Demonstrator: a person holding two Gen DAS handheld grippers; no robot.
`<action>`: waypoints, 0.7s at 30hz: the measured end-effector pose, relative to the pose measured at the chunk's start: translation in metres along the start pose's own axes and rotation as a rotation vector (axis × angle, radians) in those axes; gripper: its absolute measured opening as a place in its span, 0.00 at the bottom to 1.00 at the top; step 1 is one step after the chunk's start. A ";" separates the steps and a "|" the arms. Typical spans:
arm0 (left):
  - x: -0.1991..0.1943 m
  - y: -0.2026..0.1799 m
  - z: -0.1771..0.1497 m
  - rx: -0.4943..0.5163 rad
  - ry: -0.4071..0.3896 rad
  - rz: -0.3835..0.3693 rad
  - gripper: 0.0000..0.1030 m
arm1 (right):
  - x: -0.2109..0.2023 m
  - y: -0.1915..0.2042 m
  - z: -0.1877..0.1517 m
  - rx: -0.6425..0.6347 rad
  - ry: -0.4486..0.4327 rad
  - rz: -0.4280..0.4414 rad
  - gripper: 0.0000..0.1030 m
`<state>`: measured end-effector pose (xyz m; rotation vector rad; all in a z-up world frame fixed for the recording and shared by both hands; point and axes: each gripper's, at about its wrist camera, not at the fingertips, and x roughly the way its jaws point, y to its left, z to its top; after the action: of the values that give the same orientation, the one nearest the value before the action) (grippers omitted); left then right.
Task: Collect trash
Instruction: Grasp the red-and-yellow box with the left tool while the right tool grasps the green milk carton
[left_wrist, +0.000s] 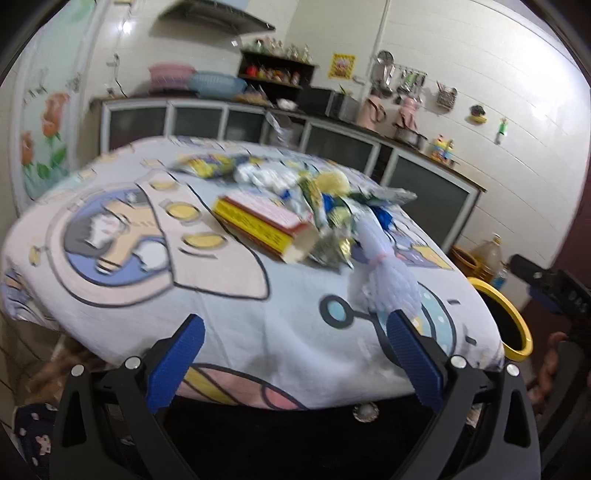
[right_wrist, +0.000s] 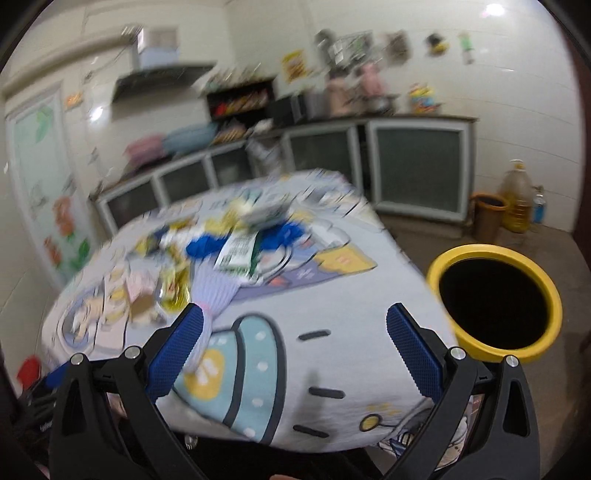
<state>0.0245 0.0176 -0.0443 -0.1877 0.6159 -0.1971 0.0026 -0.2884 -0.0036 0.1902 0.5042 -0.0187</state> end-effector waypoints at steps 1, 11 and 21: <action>0.003 0.000 0.000 0.001 0.011 0.004 0.93 | 0.005 0.002 0.000 -0.019 0.005 -0.012 0.93; 0.023 0.029 0.050 0.094 0.028 0.119 0.93 | 0.053 -0.009 0.032 -0.055 0.053 -0.002 0.93; 0.064 0.043 0.091 0.159 0.134 0.179 0.93 | 0.101 -0.016 0.069 0.020 0.096 0.061 0.93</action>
<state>0.1347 0.0549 -0.0167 0.0344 0.7435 -0.0856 0.1234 -0.3137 0.0042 0.2264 0.5938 0.0455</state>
